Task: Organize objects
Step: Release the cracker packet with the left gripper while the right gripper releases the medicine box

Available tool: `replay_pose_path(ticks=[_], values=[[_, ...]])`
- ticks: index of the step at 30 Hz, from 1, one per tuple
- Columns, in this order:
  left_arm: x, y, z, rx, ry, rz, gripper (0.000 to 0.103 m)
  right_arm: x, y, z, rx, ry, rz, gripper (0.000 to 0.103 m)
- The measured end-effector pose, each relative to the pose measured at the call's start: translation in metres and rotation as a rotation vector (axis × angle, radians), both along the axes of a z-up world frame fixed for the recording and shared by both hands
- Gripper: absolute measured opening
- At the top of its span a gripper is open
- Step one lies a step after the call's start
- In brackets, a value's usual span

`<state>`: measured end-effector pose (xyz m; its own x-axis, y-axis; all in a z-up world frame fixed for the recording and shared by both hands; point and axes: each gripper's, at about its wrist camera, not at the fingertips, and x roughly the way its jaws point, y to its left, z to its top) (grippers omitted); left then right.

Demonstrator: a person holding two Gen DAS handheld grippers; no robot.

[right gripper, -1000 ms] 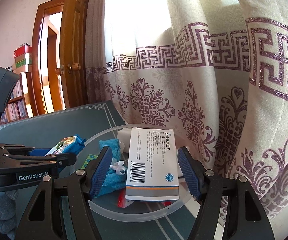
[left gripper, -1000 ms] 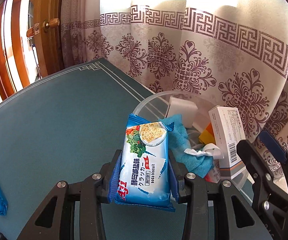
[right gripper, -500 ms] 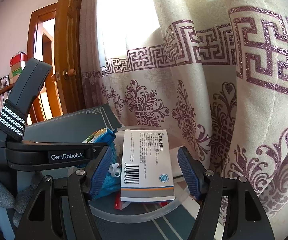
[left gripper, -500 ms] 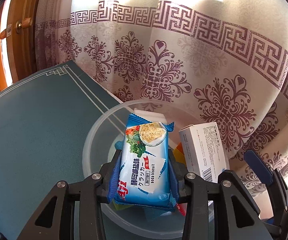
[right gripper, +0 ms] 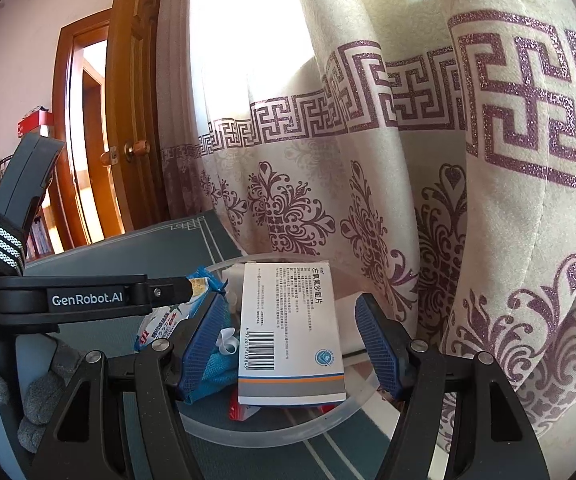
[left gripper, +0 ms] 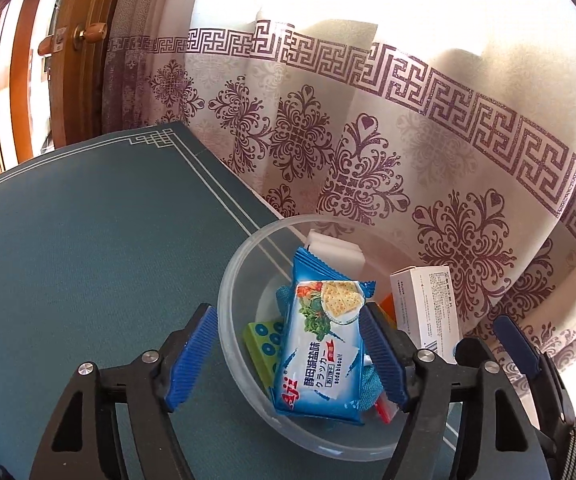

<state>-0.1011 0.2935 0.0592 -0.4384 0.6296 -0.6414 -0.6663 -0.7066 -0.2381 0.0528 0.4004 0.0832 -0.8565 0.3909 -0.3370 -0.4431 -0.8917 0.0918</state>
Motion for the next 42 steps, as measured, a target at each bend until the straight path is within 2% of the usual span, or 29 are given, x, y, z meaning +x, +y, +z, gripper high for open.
replay_pose_path(ticks=[13, 19, 26, 33, 42], values=[[0.016, -0.023, -0.009, -0.078, 0.066, 0.064, 0.078, 0.002, -0.001, 0.001, 0.005, 0.008, 0.001, 0.069], [0.011, -0.025, -0.021, -0.108, 0.051, 0.095, 0.078, 0.002, 0.0, 0.001, 0.005, 0.01, 0.002, 0.069], [0.012, -0.03, -0.019, -0.117, 0.085, 0.12, 0.08, 0.003, -0.001, 0.001, 0.004, 0.011, 0.005, 0.069], [0.006, -0.037, -0.028, -0.142, 0.058, 0.157, 0.081, 0.004, -0.001, 0.0, 0.003, 0.013, 0.008, 0.069], [0.01, -0.02, -0.028, -0.155, 0.073, 0.122, 0.081, 0.003, -0.001, 0.0, 0.001, 0.013, 0.008, 0.069]])
